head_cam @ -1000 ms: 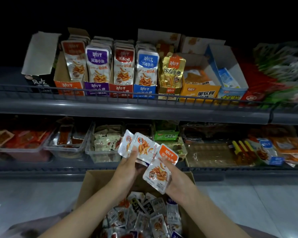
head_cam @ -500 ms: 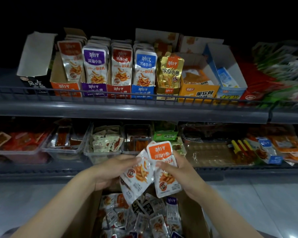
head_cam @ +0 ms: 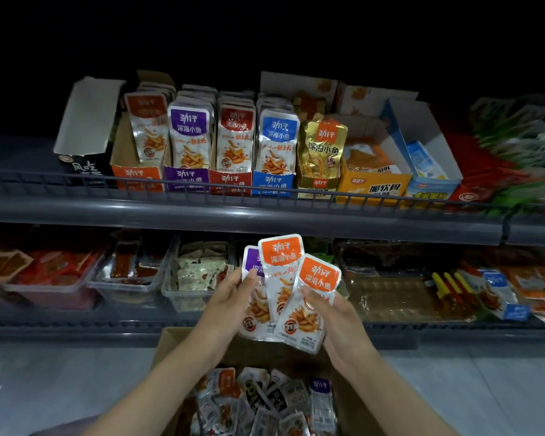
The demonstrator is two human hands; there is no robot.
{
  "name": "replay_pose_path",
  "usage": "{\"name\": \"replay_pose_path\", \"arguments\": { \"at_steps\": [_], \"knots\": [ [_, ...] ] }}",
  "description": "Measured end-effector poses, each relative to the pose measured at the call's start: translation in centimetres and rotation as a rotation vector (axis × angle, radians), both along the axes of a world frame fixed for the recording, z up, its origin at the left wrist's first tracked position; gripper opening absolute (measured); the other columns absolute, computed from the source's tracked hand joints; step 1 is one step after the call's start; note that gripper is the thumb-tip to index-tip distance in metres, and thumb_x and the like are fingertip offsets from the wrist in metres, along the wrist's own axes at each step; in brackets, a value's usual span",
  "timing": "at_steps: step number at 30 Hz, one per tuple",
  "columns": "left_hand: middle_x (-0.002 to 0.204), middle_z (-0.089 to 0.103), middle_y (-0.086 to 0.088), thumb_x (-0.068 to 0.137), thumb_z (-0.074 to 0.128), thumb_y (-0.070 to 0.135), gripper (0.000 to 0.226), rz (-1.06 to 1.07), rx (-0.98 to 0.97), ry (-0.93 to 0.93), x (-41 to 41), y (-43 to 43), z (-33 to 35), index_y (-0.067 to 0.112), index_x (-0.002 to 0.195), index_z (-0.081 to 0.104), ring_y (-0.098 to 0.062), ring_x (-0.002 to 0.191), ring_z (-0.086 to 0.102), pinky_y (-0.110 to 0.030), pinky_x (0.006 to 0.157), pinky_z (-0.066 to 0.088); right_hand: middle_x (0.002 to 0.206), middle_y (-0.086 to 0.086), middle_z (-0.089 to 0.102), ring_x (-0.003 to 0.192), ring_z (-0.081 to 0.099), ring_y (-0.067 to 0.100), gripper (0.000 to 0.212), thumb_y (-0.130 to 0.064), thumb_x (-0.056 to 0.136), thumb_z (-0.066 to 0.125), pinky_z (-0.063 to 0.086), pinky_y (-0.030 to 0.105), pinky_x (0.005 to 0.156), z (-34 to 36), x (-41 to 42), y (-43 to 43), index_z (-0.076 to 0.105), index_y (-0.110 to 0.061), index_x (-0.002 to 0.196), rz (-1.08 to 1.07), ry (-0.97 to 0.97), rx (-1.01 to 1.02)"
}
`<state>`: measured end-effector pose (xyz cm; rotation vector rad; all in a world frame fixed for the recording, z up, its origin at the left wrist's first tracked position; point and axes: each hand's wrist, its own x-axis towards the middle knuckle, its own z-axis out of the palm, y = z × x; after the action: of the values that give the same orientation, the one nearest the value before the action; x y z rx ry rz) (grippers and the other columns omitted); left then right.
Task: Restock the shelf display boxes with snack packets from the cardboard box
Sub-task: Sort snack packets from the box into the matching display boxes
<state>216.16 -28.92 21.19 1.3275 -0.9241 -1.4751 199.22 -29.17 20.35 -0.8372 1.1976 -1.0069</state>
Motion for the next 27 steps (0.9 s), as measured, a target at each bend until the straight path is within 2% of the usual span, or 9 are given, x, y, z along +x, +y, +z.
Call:
{"name": "replay_pose_path", "arguments": {
  "at_steps": [6,11,14,15,17,20,22,24,27],
  "knots": [
    [0.102,0.074,0.003,0.096,0.047,0.035,0.022,0.008,-0.087,0.041,0.3,0.5,0.9,0.031,0.113,0.060,-0.018,0.092,0.071,-0.044,0.080,0.057,0.097,-0.004,0.074,0.086,0.071,0.008,0.023,-0.030,0.088,0.061,0.054,0.017,0.063,0.5,2.3,1.0,0.060,-0.020,0.109,0.029,0.132,-0.133],
    [0.103,0.073,0.002,0.086,0.061,0.025,0.027,-0.045,-0.179,0.024,0.9,1.8,2.0,0.025,0.113,0.059,-0.014,0.091,0.071,-0.024,0.070,0.057,0.102,-0.003,0.070,0.088,0.069,0.003,0.019,-0.026,0.095,0.052,0.051,0.012,0.065,2.0,4.8,1.3,0.054,-0.023,0.113,0.054,0.188,-0.305],
    [0.102,0.073,0.005,0.084,0.067,0.017,0.029,-0.002,-0.229,0.000,2.5,2.2,3.0,0.029,0.109,0.058,-0.009,0.089,0.071,-0.020,0.067,0.055,0.110,-0.004,0.066,0.090,0.067,-0.002,0.019,-0.029,0.096,0.048,0.051,0.012,0.067,3.6,5.9,1.1,0.048,-0.028,0.115,0.125,0.203,-0.335],
    [0.100,0.074,0.006,0.083,0.067,0.016,0.028,0.012,-0.248,0.012,3.2,2.2,3.4,0.028,0.108,0.058,-0.009,0.087,0.071,-0.020,0.066,0.055,0.113,-0.006,0.064,0.090,0.066,-0.005,0.025,-0.028,0.095,0.051,0.051,0.012,0.067,4.5,6.1,0.9,0.044,-0.031,0.118,0.148,0.211,-0.350],
    [0.095,0.074,0.008,0.081,0.067,0.019,0.031,0.010,-0.272,0.013,4.8,2.3,4.6,0.026,0.109,0.058,-0.011,0.086,0.072,-0.022,0.064,0.055,0.113,-0.017,0.061,0.096,0.063,-0.007,0.061,-0.025,0.088,0.064,0.054,0.015,0.073,6.5,6.2,0.0,0.027,-0.044,0.132,0.205,0.261,-0.429],
    [0.092,0.075,0.003,0.087,0.062,0.010,0.026,-0.010,-0.300,0.041,7.0,2.4,6.3,0.019,0.111,0.058,-0.014,0.082,0.072,-0.022,0.062,0.055,0.110,-0.020,0.064,0.104,0.066,0.006,0.102,-0.021,0.076,0.077,0.056,0.030,0.085,10.0,6.3,-1.3,0.005,-0.058,0.138,0.330,0.342,-0.525],
    [0.095,0.075,0.000,0.089,0.060,0.009,0.026,-0.018,-0.310,0.048,8.3,2.4,7.2,0.018,0.113,0.058,-0.017,0.085,0.072,-0.023,0.063,0.056,0.117,-0.012,0.063,0.103,0.066,0.010,0.094,-0.018,0.075,0.077,0.056,0.032,0.086,12.6,6.8,-1.9,0.018,-0.054,0.139,0.440,0.418,-0.558],
    [0.100,0.074,0.000,0.089,0.061,0.014,0.028,-0.019,-0.321,0.031,9.7,2.1,8.1,0.019,0.116,0.058,-0.018,0.089,0.072,-0.027,0.069,0.057,0.122,-0.006,0.061,0.103,0.066,0.010,0.073,-0.014,0.078,0.077,0.056,0.028,0.083,14.5,7.8,-2.5,0.039,-0.044,0.132,0.535,0.506,-0.588],
    [0.104,0.073,0.001,0.090,0.061,0.018,0.028,-0.037,-0.360,0.018,11.6,1.3,9.4,0.022,0.117,0.058,-0.017,0.094,0.071,-0.032,0.079,0.057,0.116,-0.002,0.063,0.100,0.068,0.011,0.057,-0.015,0.079,0.074,0.058,0.029,0.079,16.2,9.6,-3.5,0.046,-0.035,0.125,0.535,0.538,-0.599]
  ]
}}
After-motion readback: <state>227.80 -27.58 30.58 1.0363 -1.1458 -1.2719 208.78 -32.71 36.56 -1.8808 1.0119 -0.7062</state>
